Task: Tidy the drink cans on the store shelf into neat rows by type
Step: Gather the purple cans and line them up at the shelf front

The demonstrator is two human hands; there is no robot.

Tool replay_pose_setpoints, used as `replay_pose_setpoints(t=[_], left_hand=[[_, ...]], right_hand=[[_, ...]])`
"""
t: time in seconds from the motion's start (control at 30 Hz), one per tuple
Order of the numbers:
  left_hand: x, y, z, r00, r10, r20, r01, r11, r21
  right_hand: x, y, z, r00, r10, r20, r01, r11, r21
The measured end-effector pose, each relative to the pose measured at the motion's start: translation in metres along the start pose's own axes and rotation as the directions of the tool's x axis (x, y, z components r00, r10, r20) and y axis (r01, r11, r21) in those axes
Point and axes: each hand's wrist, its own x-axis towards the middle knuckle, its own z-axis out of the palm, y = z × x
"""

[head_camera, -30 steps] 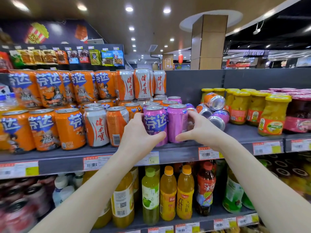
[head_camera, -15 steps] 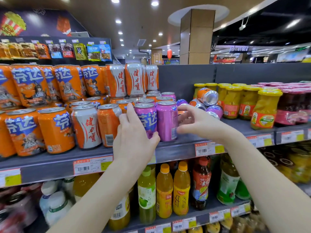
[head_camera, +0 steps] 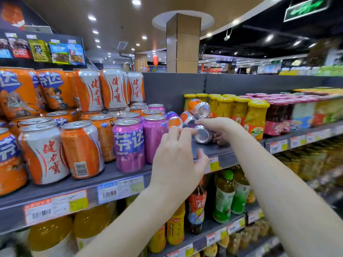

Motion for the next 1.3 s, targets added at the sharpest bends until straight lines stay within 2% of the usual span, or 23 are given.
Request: replay_pose_setpoints(t=[0.13,0.27,0.37,0.43,0.53,0.63,0.77,0.83,0.9,0.93,0.97,1.03,1.1,1.17,1.3], left_hand=[[0.012,0.006,0.027,0.988,-0.084,0.128,0.098,0.989,-0.112],[0.033,0.008,0.053,0.957,-0.236,0.169,0.26,0.957,-0.132],[0.051,0.008,0.067,0.858,-0.433,0.276,0.469,0.88,-0.078],[0.061,0.008,0.075,0.8,-0.528,0.285,0.572,0.815,-0.092],[0.073,0.009,0.084,0.788,-0.579,0.209,0.607,0.788,-0.103],[0.074,0.011,0.086,0.81,-0.582,0.071,0.586,0.799,-0.136],[0.07,0.013,0.088,0.813,-0.58,-0.038,0.573,0.811,-0.116],[0.068,0.016,0.086,0.806,-0.589,-0.062,0.583,0.807,-0.094],[0.067,0.018,0.085,0.803,-0.588,-0.097,0.584,0.809,-0.061],[0.067,0.019,0.085,0.804,-0.583,-0.116,0.583,0.812,-0.042],[0.067,0.02,0.085,0.804,-0.58,-0.132,0.582,0.813,-0.025],[0.067,0.024,0.085,0.799,-0.582,-0.152,0.588,0.809,-0.003],[0.067,0.027,0.084,0.793,-0.587,-0.161,0.595,0.803,0.001],[0.066,0.028,0.082,0.789,-0.591,-0.165,0.598,0.802,-0.013],[0.064,0.026,0.077,0.795,-0.581,-0.174,0.589,0.808,-0.003]], right_hand=[[0.012,0.005,-0.013,0.998,0.018,0.053,-0.021,0.998,0.051],[0.026,0.017,-0.023,0.988,-0.113,0.106,0.102,0.989,0.106],[0.032,0.027,-0.032,0.958,-0.212,0.192,0.175,0.965,0.196],[0.033,0.034,-0.037,0.918,-0.299,0.262,0.228,0.936,0.27],[0.036,0.045,-0.041,0.82,-0.477,0.316,0.346,0.853,0.39],[0.043,0.053,-0.038,0.719,-0.63,0.293,0.485,0.757,0.438],[0.056,0.056,-0.026,0.659,-0.689,0.3,0.591,0.722,0.361],[0.06,0.055,-0.025,0.62,-0.701,0.353,0.628,0.713,0.313],[0.06,0.05,-0.029,0.594,-0.678,0.433,0.621,0.728,0.288],[0.061,0.046,-0.033,0.606,-0.671,0.427,0.608,0.737,0.296],[0.061,0.039,-0.036,0.654,-0.665,0.361,0.587,0.747,0.312],[0.064,0.023,-0.043,0.773,-0.63,0.067,0.588,0.753,0.294],[0.072,0.005,-0.045,0.779,-0.603,-0.175,0.627,0.761,0.168],[0.084,-0.009,-0.04,0.764,-0.592,-0.256,0.617,0.787,0.019],[0.104,-0.028,-0.017,0.825,-0.504,-0.255,0.453,0.86,-0.235]])
